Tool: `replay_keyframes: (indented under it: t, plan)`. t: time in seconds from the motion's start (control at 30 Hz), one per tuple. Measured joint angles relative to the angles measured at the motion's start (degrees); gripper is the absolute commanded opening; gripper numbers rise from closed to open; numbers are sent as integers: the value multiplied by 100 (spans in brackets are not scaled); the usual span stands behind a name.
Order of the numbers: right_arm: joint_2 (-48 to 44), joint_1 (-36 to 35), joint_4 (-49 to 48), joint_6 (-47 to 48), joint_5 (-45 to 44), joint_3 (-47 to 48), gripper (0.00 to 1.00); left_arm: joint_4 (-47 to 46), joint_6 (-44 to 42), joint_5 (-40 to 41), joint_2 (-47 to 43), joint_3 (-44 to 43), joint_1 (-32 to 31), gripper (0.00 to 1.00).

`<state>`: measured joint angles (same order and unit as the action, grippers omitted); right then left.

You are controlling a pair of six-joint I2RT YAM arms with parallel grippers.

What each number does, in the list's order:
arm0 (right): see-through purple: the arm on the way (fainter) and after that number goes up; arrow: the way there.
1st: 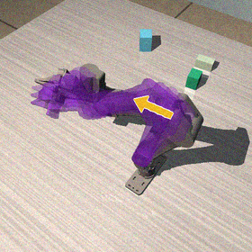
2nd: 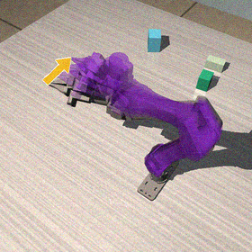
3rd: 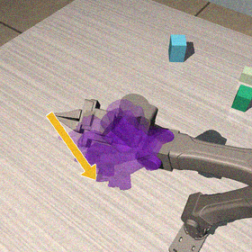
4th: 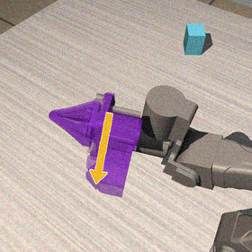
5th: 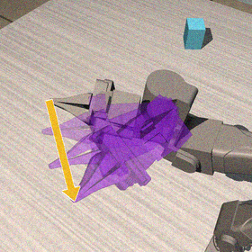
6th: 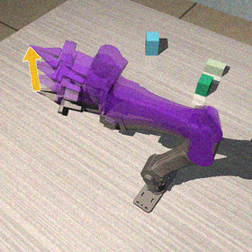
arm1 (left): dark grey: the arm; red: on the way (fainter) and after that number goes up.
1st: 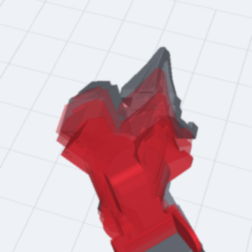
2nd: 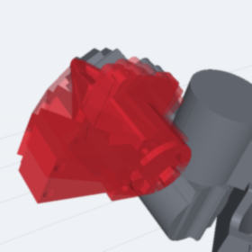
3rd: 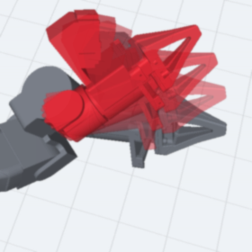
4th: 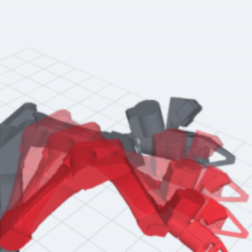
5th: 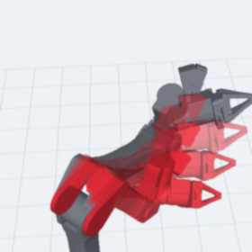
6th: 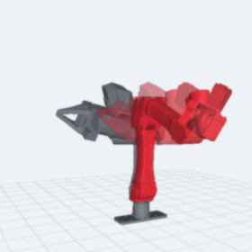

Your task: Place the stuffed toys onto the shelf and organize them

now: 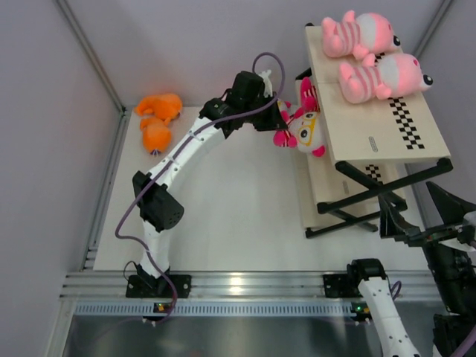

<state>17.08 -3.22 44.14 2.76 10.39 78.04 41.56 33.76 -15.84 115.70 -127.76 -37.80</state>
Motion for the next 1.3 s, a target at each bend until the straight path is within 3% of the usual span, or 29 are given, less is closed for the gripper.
replay_keyframes:
  t: [0.2, 0.43, 0.67, 1.03, 1.1, 1.3]
  plan:
    - [-2, 0, -2, -7, -26, 7, 99, 55, 24, 4, 9, 210, 17, 0]
    - [0, 0, -4, -39, -26, -11, 99, -66, 101, 72, 79, -538, -116, 0]
    - [-2, 2, 2, -39, -68, -48, 99, -302, 195, -4, 472, -704, -472, 0]
    - [-2, 4, 22, -39, -133, -50, 99, -710, 378, -195, 872, -879, -457, 42]
    - [-2, 11, 17, -39, -133, -70, 99, -706, 382, -225, 872, -879, -459, 46]
    - [-9, 13, 52, -37, -133, -120, 99, -715, 310, -232, 872, -876, -455, 47]
